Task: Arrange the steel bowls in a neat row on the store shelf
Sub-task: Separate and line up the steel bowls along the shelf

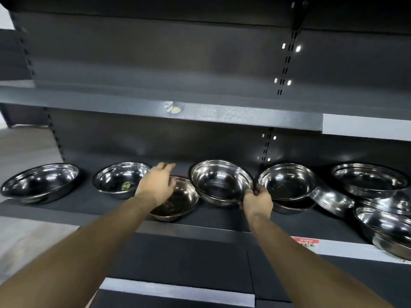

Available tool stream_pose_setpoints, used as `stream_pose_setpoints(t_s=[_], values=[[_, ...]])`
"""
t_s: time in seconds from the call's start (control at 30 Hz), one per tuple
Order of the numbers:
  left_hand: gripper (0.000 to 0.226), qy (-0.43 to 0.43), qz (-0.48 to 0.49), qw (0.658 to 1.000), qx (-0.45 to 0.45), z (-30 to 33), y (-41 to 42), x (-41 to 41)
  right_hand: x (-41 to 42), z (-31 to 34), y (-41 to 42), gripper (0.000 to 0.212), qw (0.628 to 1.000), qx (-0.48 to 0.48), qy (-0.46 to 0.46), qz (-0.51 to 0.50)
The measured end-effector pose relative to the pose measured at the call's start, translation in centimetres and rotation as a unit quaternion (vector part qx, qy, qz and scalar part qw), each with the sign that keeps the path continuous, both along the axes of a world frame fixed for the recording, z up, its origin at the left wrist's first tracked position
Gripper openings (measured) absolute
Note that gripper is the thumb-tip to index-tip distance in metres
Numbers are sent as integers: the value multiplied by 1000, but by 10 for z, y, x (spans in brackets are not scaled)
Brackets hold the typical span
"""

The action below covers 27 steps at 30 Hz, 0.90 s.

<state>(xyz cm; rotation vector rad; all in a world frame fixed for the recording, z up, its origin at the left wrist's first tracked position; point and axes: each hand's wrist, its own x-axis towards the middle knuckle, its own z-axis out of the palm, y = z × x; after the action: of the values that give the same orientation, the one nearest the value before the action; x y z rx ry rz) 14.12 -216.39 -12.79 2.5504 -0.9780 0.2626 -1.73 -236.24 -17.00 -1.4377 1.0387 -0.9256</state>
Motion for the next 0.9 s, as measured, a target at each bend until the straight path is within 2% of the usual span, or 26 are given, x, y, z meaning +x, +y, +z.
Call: stream_pose_setpoints(t_s=[0.1,0.33,0.63,0.9], values=[[49,-15,51,996,67,1,39,14,21,-3,18,7,1000,12,3,7],[46,-18,112,981,155,1,98,45,65,-10,68,19,996,33,26,74],[49,11,100,988,120,-11,127,65,90,-22,107,25,992,-13,92,91],[47,26,59,993,102,-17,121,74,90,-33,100,35,990,-12,136,32]])
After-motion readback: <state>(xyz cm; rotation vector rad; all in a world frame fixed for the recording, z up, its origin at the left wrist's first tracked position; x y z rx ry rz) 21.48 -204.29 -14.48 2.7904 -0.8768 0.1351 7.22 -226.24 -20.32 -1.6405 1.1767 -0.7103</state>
